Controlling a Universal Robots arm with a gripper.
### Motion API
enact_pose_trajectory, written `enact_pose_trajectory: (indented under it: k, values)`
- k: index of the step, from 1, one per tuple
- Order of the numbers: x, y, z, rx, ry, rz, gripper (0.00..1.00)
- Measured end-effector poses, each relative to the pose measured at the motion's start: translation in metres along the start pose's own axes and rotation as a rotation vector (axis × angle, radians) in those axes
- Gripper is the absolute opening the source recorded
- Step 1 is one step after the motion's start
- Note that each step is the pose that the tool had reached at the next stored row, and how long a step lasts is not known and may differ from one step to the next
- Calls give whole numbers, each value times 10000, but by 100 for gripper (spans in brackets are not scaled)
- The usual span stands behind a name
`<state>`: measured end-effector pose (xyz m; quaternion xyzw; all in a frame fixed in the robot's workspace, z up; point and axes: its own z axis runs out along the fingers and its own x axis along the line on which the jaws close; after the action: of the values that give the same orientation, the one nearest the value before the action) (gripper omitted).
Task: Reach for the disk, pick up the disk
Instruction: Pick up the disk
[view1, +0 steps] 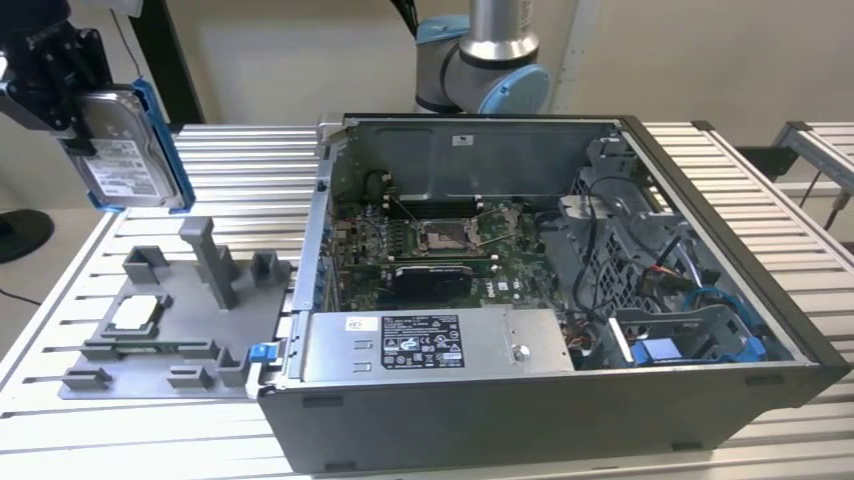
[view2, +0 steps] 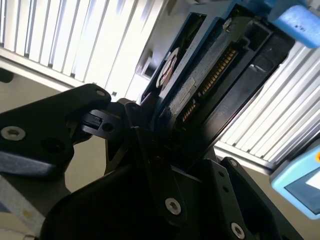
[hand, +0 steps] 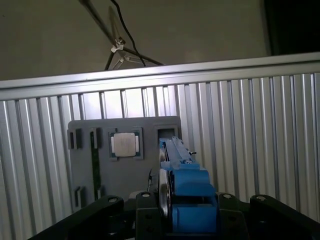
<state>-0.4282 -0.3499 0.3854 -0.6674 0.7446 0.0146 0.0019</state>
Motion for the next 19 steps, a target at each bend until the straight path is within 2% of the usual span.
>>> enact_pose_trajectory:
  k: [5, 19]
  values:
    - [-2, 2, -71, 0, 0, 0, 0]
    - [-9, 8, -381, 0, 0, -12, 0]
